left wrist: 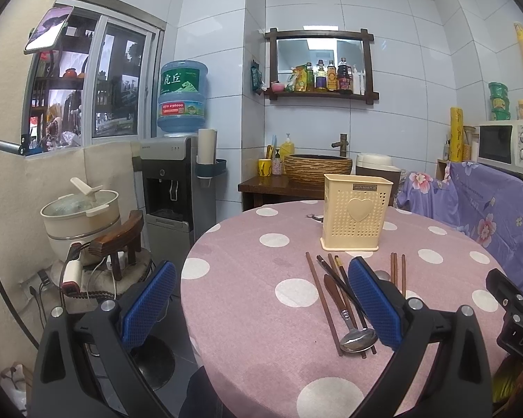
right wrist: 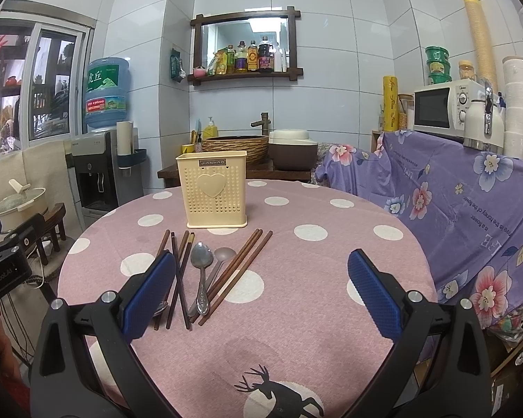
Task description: Organize utensils
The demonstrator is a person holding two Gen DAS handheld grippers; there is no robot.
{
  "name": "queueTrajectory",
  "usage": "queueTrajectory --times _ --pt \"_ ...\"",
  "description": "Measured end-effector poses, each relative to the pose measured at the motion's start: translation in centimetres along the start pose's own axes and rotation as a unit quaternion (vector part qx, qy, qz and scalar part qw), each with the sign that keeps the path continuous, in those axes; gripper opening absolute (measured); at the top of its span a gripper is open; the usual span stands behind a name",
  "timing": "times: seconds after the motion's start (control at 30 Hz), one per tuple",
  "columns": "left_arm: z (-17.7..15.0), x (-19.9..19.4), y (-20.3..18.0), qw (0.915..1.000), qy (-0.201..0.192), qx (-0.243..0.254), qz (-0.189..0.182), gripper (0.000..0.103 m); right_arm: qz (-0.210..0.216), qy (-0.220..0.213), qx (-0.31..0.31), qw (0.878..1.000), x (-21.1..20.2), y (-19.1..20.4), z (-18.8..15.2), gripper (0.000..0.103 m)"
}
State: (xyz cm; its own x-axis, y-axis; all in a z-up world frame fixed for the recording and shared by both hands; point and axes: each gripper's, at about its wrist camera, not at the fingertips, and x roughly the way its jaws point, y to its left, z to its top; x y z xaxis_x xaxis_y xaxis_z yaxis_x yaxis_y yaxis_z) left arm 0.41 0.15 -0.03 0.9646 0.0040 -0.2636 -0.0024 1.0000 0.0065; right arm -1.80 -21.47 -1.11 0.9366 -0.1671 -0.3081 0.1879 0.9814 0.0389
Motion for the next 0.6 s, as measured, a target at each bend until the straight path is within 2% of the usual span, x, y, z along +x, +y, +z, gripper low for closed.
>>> queueTrajectory --times 0.6 --pt "-0.43 -0.16 0.66 1.0000 -0.001 -0.003 0.000 0.098 -0.001 -0.001 0.000 1.000 -0.05 0.01 -0.02 0.098"
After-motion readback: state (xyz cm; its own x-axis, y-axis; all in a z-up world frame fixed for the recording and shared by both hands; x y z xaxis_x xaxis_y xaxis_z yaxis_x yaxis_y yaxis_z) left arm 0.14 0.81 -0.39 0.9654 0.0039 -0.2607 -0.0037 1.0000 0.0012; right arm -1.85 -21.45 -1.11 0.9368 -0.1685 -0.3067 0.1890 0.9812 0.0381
